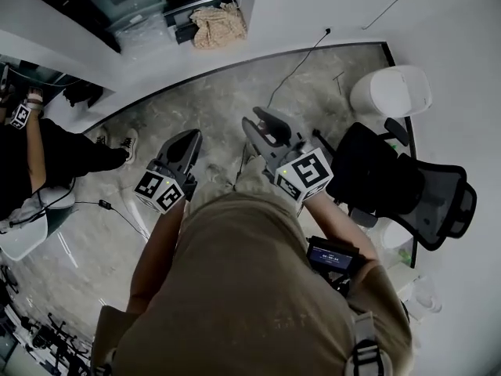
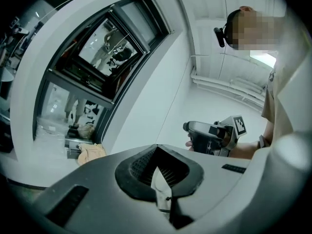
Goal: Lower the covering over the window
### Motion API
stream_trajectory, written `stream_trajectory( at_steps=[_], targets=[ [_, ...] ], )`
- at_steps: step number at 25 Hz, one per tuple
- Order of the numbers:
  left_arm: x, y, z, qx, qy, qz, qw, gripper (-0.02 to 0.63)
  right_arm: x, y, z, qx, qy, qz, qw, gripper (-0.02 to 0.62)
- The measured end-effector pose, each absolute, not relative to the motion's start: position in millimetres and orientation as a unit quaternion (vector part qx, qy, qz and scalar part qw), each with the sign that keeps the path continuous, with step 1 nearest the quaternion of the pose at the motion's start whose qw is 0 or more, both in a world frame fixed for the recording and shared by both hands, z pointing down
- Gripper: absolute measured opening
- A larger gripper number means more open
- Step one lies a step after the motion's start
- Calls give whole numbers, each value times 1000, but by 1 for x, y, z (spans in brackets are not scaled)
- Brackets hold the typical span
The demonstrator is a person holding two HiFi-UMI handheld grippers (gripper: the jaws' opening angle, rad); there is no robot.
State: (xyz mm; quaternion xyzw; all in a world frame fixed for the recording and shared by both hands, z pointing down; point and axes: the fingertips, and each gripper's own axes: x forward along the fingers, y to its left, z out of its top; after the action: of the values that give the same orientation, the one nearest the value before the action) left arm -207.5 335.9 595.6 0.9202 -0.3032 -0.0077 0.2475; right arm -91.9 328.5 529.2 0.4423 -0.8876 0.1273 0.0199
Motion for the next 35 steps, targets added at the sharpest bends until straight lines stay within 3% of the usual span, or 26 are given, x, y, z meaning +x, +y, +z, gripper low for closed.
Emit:
stream_trajectory(
  at_steps=[13, 35],
  targets=[
    [-245, 352, 610, 911, -331, 11, 246, 14, -127, 351, 546, 415, -901, 127, 17, 120],
    [-199, 311, 589, 882, -406, 17, 237, 12, -59, 283, 524, 390, -911, 132, 16, 120]
  ],
)
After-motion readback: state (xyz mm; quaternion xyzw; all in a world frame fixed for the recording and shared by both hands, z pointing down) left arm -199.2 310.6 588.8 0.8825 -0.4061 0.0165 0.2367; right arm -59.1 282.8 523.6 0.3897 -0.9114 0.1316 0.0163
